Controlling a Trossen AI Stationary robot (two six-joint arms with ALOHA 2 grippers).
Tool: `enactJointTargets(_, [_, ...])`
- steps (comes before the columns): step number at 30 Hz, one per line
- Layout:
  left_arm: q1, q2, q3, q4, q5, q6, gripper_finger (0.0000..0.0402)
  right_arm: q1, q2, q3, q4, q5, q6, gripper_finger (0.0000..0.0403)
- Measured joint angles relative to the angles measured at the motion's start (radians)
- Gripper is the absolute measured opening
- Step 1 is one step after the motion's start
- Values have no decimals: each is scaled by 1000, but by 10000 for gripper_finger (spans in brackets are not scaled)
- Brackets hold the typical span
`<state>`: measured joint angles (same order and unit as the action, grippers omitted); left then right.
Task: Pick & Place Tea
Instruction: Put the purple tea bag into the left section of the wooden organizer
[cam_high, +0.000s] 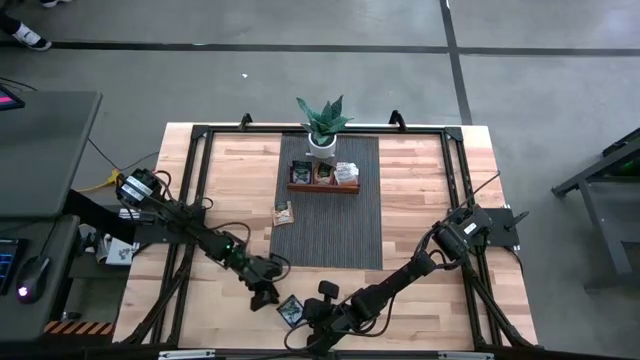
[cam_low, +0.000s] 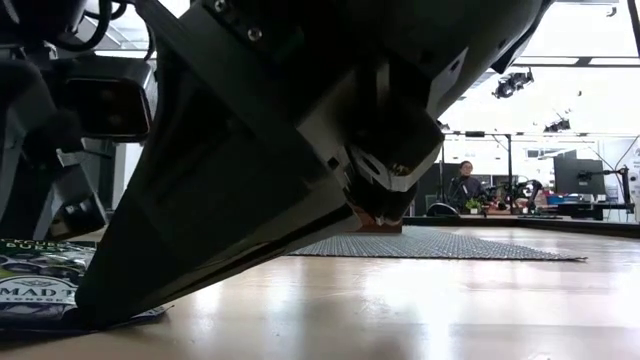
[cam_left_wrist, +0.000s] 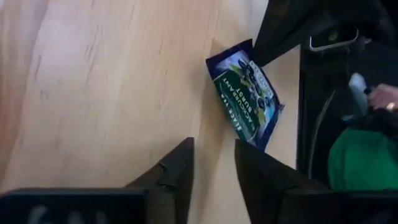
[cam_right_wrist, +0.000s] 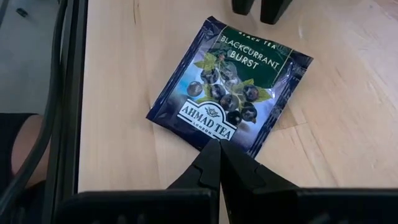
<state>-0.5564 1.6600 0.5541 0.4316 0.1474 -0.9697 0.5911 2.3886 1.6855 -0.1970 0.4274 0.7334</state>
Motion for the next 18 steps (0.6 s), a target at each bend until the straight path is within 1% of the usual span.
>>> enactJointTargets(2, [0, 0, 0, 12, -4, -47, 134, 0, 0, 0, 0, 0, 0, 0])
enactJointTargets(4, [1, 0, 0, 36, -33, -84, 154, 0, 0, 0, 0, 0, 0, 0])
enactJointTargets(7, [1, 0, 0, 60, -63, -135, 174, 0, 0, 0, 0, 0, 0, 0])
enactJointTargets(11, [1, 2, 0, 81, -66, -187, 178, 0, 0, 0, 0, 1, 0, 0])
enactJointTargets(18, [0, 43, 4, 93, -60, -268, 177, 0, 0, 0, 0, 1, 0, 0])
